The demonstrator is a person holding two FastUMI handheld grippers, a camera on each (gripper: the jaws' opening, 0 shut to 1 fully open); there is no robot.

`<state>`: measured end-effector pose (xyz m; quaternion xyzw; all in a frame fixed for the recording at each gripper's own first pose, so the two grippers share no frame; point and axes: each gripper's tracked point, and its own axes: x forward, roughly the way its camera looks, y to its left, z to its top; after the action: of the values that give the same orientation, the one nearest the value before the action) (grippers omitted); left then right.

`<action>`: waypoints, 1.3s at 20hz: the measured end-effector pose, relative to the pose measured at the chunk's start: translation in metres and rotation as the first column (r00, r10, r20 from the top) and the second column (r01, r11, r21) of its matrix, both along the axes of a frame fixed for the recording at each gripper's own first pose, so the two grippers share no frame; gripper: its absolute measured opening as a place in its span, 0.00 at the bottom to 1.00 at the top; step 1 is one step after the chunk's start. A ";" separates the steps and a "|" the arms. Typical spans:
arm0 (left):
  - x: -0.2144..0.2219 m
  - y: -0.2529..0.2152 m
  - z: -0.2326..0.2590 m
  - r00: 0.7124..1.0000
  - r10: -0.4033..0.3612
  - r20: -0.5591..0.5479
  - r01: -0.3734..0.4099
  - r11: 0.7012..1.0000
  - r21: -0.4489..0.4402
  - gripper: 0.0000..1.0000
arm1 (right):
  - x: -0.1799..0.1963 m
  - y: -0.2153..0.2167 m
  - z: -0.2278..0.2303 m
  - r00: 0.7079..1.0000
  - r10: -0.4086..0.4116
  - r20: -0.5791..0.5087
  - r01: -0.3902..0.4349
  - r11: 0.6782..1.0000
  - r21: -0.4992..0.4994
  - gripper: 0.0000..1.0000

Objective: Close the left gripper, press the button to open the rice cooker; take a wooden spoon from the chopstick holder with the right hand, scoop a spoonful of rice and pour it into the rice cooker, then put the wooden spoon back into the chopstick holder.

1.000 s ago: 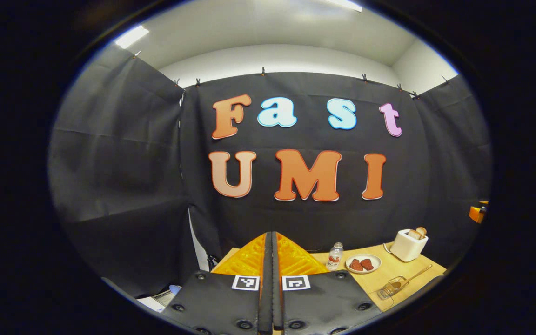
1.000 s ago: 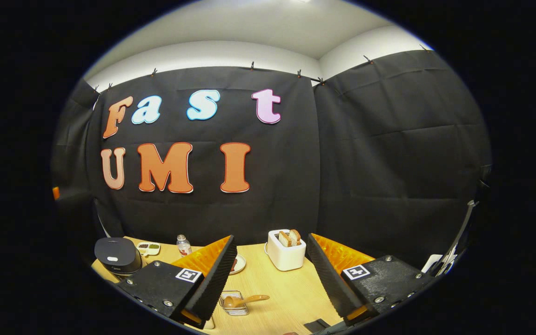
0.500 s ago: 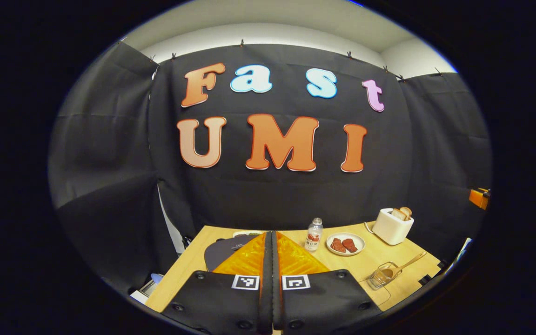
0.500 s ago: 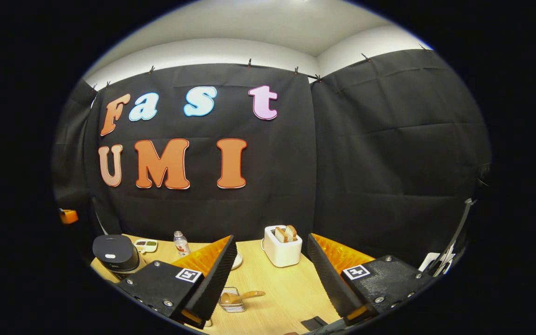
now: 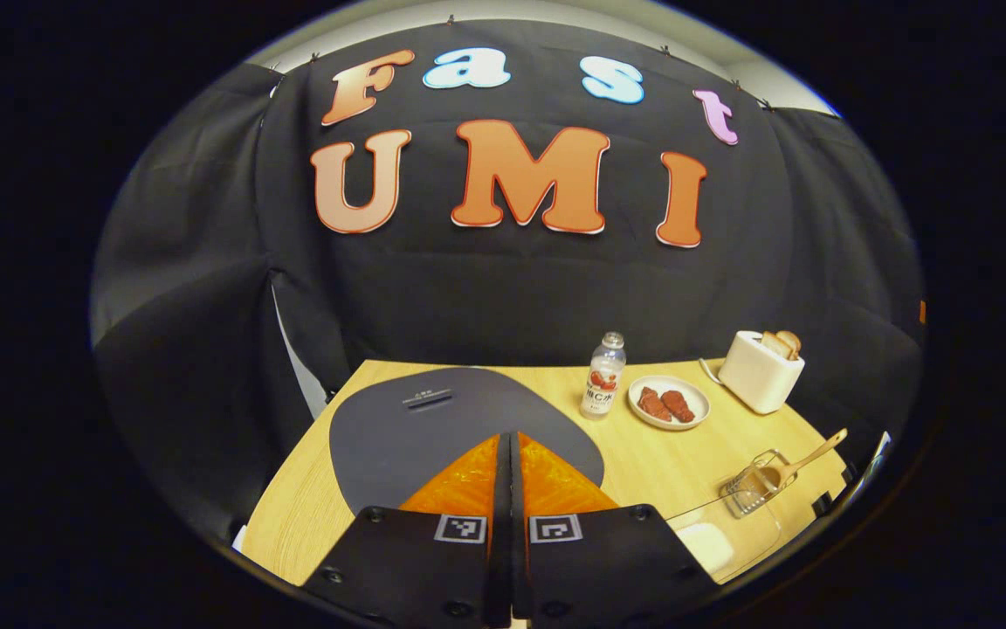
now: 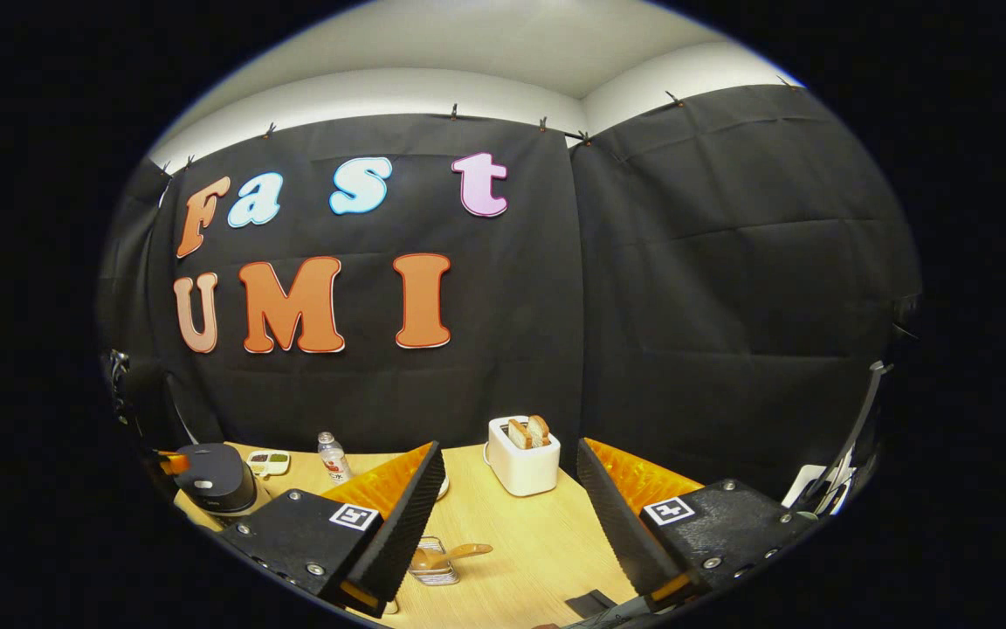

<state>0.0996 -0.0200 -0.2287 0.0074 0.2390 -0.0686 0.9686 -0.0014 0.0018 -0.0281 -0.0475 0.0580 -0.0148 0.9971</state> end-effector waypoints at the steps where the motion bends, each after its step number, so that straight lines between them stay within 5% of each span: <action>1: -0.003 -0.004 -0.009 1.000 -0.004 -0.019 0.004 1.000 -0.001 0.04 | 0.001 -0.001 0.000 1.000 -0.003 0.000 0.003 1.000 -0.001 0.95; 11: -0.010 -0.007 -0.045 0.991 -0.012 -0.132 0.016 0.999 0.030 0.01 | 0.002 -0.007 -0.018 0.999 -0.021 -0.036 0.021 1.000 -0.001 0.95; 17: -0.010 -0.011 -0.028 0.997 -0.028 -0.073 0.036 0.993 0.111 0.08 | -0.005 -0.008 -0.026 0.999 -0.020 -0.035 0.021 1.000 0.012 0.95; 19: -0.009 -0.010 0.007 1.000 -0.001 0.000 0.001 0.997 0.079 0.00 | -0.010 -0.010 -0.028 0.999 -0.022 -0.029 0.022 1.000 0.010 0.95; 26: -0.027 0.027 0.144 0.970 0.105 0.219 -0.093 0.994 -0.063 0.04 | -0.007 -0.002 -0.047 0.999 0.027 -0.018 -0.025 0.997 0.066 0.95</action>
<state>0.0731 0.0071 -0.0851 -0.0223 0.1275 -0.0251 0.9913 -0.0082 0.0001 -0.0750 -0.0153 0.0674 0.0006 0.9976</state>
